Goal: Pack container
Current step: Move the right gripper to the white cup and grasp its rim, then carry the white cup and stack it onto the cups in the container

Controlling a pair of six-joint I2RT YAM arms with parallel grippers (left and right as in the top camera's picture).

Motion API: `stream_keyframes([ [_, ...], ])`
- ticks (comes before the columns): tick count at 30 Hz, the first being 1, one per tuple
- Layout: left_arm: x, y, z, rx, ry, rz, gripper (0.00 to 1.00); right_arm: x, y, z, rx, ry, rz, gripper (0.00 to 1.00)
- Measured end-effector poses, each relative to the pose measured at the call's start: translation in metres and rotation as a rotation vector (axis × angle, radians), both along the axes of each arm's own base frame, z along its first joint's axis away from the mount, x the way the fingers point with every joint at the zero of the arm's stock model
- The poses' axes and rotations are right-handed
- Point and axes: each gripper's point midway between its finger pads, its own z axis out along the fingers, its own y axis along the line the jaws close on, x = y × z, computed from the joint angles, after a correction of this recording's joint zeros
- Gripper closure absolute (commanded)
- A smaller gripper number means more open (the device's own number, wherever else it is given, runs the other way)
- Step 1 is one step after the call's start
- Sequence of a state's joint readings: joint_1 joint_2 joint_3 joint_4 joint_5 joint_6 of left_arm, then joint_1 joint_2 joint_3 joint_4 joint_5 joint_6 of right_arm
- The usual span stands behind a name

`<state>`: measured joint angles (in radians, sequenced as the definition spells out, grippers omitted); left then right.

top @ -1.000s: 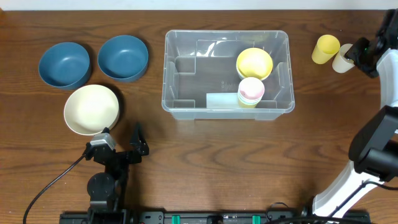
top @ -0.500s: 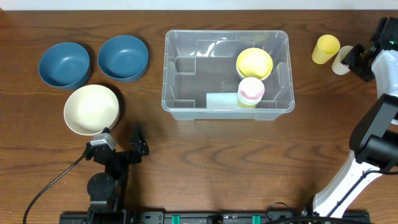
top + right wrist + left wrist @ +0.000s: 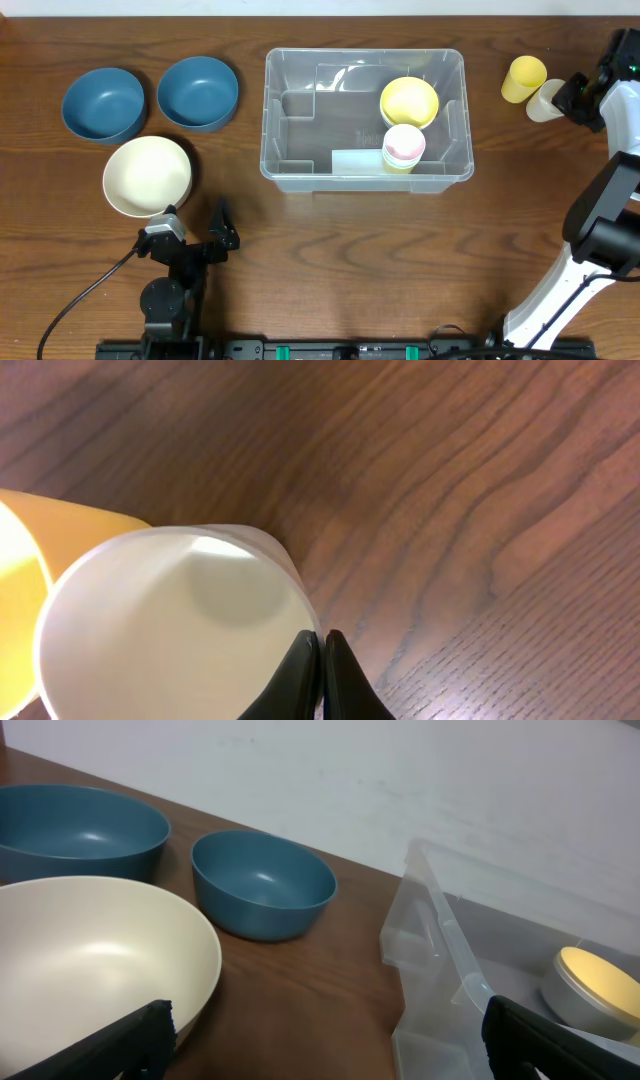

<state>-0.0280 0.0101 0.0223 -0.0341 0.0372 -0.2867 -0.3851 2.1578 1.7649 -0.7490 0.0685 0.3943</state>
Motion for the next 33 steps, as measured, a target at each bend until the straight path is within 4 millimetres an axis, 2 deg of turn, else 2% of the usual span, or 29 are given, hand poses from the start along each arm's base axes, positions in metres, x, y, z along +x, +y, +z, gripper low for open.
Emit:
stream_keyframes([
  [7, 0.000, 0.000, 0.000, 0.000, 0.000, 0.000, 0.02, -0.005, 0.002, -0.001, 0.009, 0.021, 0.000, 0.99],
  [13, 0.000, 0.000, 0.000, 0.000, 0.000, 0.000, 0.02, -0.021, 0.010, -0.003, 0.045, 0.088, 0.003, 0.99],
  [16, 0.000, 0.000, 0.000, 0.000, 0.000, 0.000, 0.02, -0.031, 0.017, 0.004, 0.067, 0.110, 0.007, 0.99],
  [20, 0.000, 0.000, 0.000, 0.000, 0.000, 0.000, 0.02, -0.041, 0.021, 0.031, 0.064, 0.095, 0.009, 0.99],
  [27, 0.000, 0.000, 0.000, 0.000, 0.000, 0.000, 0.02, -0.054, 0.029, 0.113, 0.015, -0.049, 0.015, 0.99],
  [30, 0.000, 0.000, 0.000, 0.000, 0.000, 0.000, 0.02, -0.062, 0.040, 0.140, 0.037, -0.104, 0.038, 0.99],
  [33, 0.000, 0.000, 0.000, 0.000, 0.000, 0.000, 0.02, -0.069, 0.058, 0.157, 0.089, -0.142, 0.078, 0.99],
])
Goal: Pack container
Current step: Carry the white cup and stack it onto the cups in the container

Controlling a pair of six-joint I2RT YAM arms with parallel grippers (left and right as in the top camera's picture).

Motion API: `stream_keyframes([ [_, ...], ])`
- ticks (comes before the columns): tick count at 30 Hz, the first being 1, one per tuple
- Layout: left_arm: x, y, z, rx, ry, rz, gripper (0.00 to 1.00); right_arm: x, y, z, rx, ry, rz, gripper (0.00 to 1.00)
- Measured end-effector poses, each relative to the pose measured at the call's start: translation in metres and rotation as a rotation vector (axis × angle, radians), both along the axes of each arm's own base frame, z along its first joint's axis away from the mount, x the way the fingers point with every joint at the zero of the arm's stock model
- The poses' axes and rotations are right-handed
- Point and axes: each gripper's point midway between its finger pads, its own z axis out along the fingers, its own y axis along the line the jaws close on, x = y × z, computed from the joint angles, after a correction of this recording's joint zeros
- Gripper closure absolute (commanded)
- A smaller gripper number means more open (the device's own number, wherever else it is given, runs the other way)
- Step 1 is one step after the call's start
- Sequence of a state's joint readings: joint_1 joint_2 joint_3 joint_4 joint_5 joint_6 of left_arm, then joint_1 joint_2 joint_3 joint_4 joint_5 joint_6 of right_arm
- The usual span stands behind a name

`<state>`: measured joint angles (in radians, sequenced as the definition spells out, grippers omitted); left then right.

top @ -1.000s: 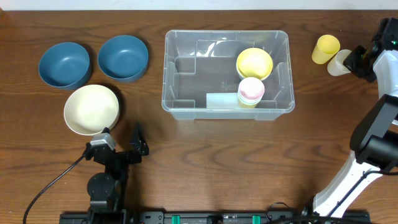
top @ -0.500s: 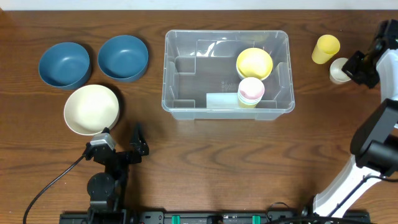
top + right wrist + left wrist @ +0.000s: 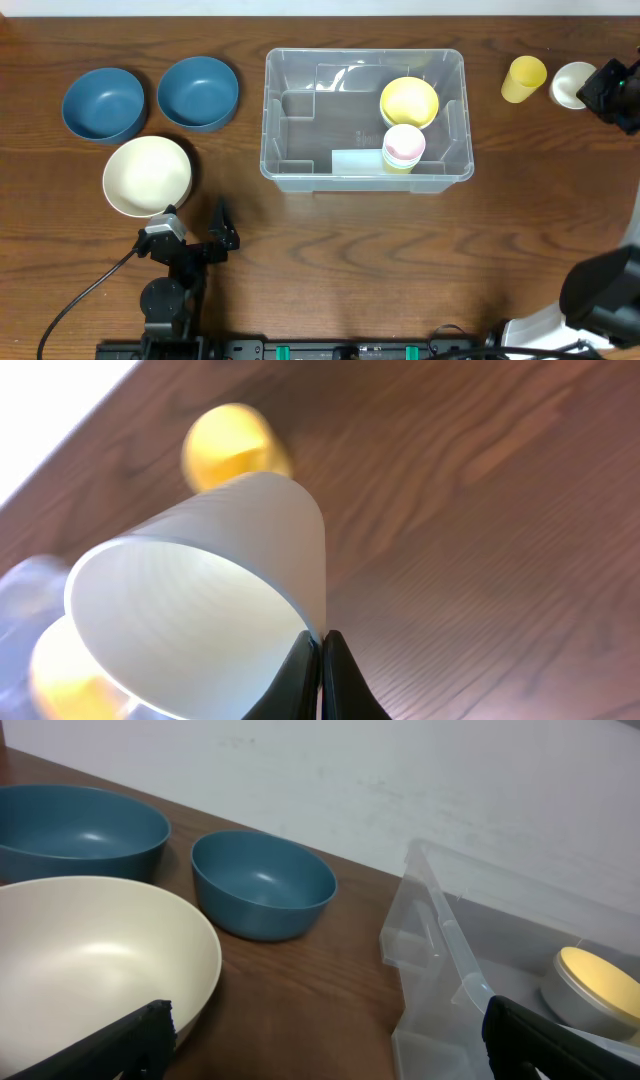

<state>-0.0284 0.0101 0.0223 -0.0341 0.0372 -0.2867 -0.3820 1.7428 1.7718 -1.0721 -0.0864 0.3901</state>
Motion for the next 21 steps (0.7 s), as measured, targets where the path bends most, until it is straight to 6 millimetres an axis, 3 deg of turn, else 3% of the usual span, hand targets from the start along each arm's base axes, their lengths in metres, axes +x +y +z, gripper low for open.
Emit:
stream_keyframes([
  [4, 0.000, 0.000, 0.000, 0.000, 0.000, 0.000, 0.02, -0.011, 0.036, 0.023, 0.060, -0.039, 0.099, 0.99],
  [10, 0.000, 0.000, 0.000, 0.000, 0.000, 0.000, 0.02, -0.041, 0.135, 0.060, 0.113, -0.074, 0.383, 0.99],
  [16, 0.000, 0.000, 0.000, 0.000, 0.000, 0.000, 0.02, -0.056, 0.212, 0.056, 0.111, -0.029, 0.623, 0.99],
  [21, 0.000, 0.000, 0.000, 0.000, 0.000, 0.000, 0.02, -0.062, 0.239, 0.052, 0.059, -0.002, 0.691, 0.99],
])
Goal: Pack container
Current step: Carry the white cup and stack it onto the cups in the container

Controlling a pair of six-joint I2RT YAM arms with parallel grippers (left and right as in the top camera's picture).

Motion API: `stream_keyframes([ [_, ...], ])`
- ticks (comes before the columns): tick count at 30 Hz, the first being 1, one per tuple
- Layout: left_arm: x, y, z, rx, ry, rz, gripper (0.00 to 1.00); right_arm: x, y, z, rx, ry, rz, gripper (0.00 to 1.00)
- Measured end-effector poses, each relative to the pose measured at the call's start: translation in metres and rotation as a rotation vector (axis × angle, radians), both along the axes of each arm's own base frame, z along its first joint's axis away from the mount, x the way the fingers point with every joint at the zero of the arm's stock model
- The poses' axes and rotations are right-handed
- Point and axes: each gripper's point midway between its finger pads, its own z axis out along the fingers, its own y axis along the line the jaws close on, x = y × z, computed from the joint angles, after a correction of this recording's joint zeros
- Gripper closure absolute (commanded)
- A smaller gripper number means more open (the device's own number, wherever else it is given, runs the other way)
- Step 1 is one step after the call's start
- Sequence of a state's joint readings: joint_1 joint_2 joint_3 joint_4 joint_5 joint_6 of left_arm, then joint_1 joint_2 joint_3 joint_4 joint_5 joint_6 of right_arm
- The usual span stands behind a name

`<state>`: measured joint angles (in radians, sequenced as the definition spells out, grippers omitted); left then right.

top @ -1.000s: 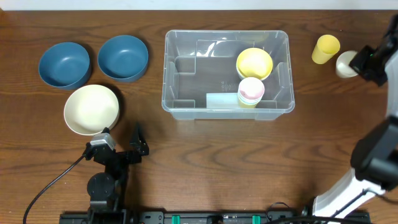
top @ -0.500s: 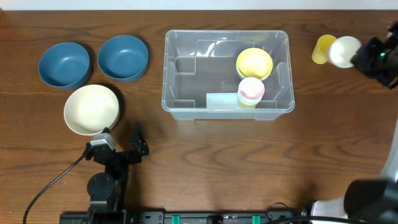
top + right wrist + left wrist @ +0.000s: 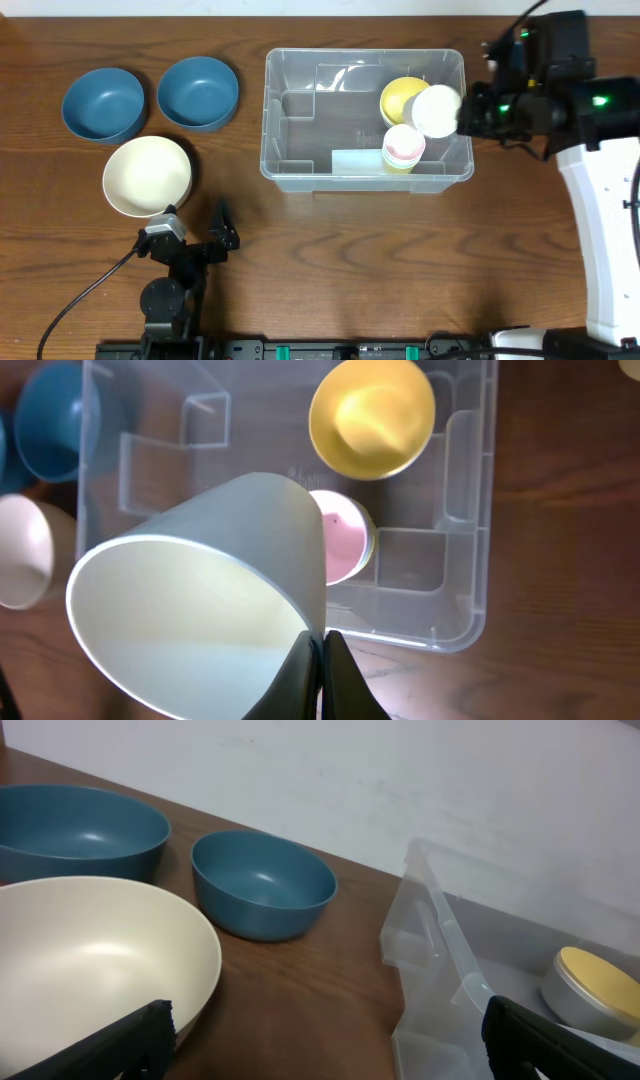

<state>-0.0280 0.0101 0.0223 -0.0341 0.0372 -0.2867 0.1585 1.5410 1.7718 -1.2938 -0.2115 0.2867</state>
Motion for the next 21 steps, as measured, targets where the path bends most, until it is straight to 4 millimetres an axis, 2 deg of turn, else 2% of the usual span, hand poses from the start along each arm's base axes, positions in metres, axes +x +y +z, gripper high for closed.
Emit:
stream_keyframes([
  [7, 0.000, 0.000, 0.000, 0.000, 0.000, 0.000, 0.02, -0.002, 0.009, -0.015, -0.059, 0.037, 0.012, 0.99],
  [16, 0.000, 0.000, 0.000, 0.000, 0.000, 0.000, 0.02, 0.005, 0.008, -0.081, -0.100, 0.145, -0.005, 0.99],
  [17, 0.000, 0.000, 0.000, 0.000, 0.000, 0.000, 0.02, 0.006, 0.007, -0.085, -0.102, 0.147, -0.006, 0.95],
  [20, 0.000, 0.000, 0.000, 0.000, 0.000, 0.000, 0.02, 0.006, 0.008, -0.094, -0.098, 0.153, -0.017, 0.61],
  [21, 0.000, 0.000, 0.000, 0.000, 0.000, 0.000, 0.02, 0.007, 0.008, -0.095, -0.097, 0.152, -0.019, 0.55],
])
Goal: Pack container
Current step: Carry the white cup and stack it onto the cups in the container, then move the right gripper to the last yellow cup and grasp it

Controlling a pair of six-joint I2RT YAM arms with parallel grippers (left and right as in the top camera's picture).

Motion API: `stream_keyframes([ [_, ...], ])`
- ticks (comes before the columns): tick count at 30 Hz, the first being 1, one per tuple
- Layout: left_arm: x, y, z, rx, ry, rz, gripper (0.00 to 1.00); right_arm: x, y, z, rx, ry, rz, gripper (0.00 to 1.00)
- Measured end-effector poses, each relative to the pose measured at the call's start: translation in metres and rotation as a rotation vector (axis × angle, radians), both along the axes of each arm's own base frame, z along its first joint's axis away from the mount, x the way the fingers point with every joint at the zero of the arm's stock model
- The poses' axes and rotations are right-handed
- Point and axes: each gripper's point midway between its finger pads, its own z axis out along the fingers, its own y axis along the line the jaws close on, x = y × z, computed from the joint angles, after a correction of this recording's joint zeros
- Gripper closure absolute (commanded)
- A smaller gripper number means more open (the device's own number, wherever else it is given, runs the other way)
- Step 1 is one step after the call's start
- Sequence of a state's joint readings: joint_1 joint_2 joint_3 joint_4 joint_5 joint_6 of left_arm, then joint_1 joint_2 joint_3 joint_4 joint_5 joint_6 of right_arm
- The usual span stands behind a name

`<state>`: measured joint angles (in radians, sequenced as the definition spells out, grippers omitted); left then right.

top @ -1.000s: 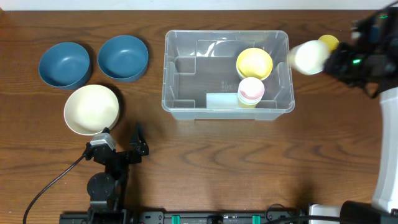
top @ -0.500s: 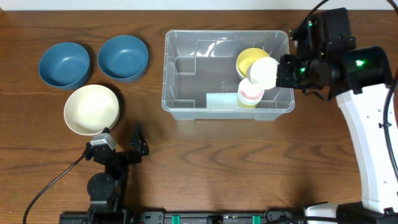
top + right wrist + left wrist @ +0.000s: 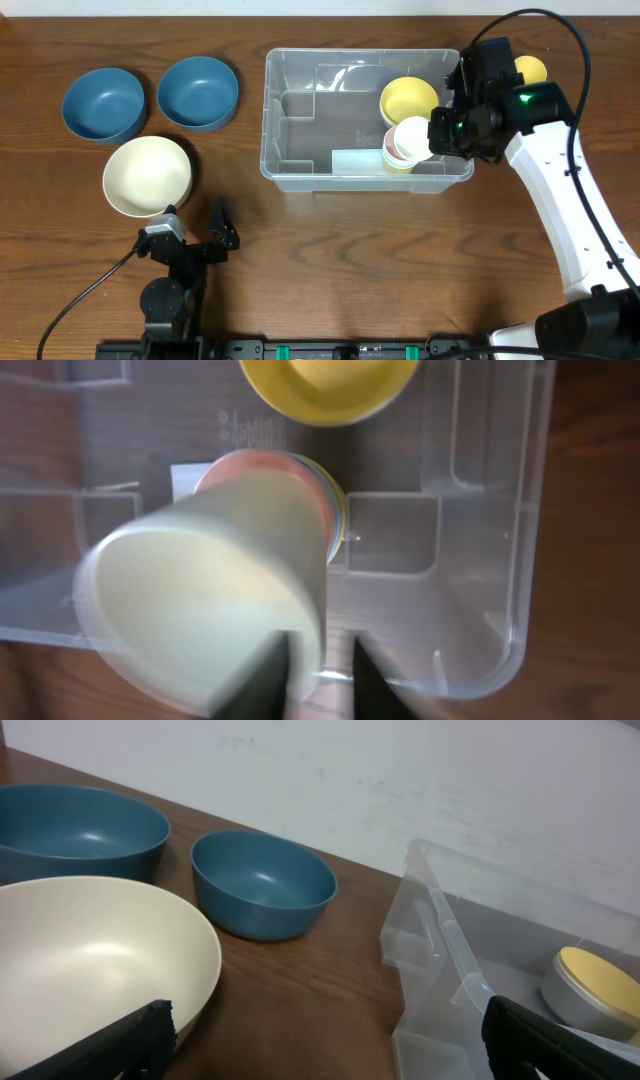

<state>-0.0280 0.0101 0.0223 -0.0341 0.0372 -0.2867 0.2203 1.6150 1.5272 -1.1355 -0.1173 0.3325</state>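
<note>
The clear plastic container [image 3: 300,175] holds a yellow bowl [image 3: 408,100] and a stack of cups with a pink one [image 3: 255,460] on top. A white cup [image 3: 413,135] sits blurred over that stack. My right gripper [image 3: 320,670] is above the container's right half, open, its fingers parted on either side of the cup's wall. A yellow cup [image 3: 530,68] stands on the table behind the right arm. My left gripper [image 3: 325,1040] rests open and empty near the table's front left.
Two blue bowls [image 3: 101,103] [image 3: 197,92] and a cream bowl [image 3: 147,175] stand left of the container. The cream bowl lies just in front of the left gripper. A pale flat piece [image 3: 355,160] lies on the container's floor.
My right gripper has come down closer over the pink cup stack and has opened. The white cup now sits lower, over the stack. The left arm has not moved.
My right gripper was shut on the white cup's rim next to the yellow cup at the far right. Then it held the cup lifted there, then over the container's right side. Now it stands open with the cup over the stack.
</note>
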Motion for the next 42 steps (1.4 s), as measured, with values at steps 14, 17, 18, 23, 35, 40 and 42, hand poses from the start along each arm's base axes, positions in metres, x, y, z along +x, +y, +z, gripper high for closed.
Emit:
stream_keyframes([
  [14, 0.000, 0.000, 0.000, 0.000, 0.000, 0.000, 0.02, 0.017, 0.011, 0.021, 0.062, -0.088, 0.042, 0.38],
  [17, 0.000, 0.000, 0.000, 0.000, 0.000, 0.000, 0.02, 0.037, -0.003, 0.042, 0.054, -0.174, -0.005, 0.39],
  [18, 0.000, 0.000, 0.000, 0.000, 0.000, 0.000, 0.02, 0.045, -0.013, 0.049, 0.044, -0.208, -0.040, 0.39],
  [23, 0.000, 0.000, 0.000, 0.000, 0.000, 0.000, 0.02, 0.075, -0.075, 0.061, -0.022, -0.309, -0.236, 0.39],
  [35, 0.000, 0.000, 0.000, 0.000, 0.000, 0.000, 0.02, 0.127, -0.194, -0.006, -0.096, -0.282, -0.546, 0.43],
  [40, 0.000, 0.000, 0.000, 0.000, 0.000, 0.000, 0.02, 0.136, -0.217, -0.055, -0.108, -0.210, -0.588, 0.42],
  [42, 0.000, 0.000, 0.000, 0.000, 0.000, 0.000, 0.02, 0.140, -0.224, -0.063, -0.108, -0.209, -0.599, 0.42],
])
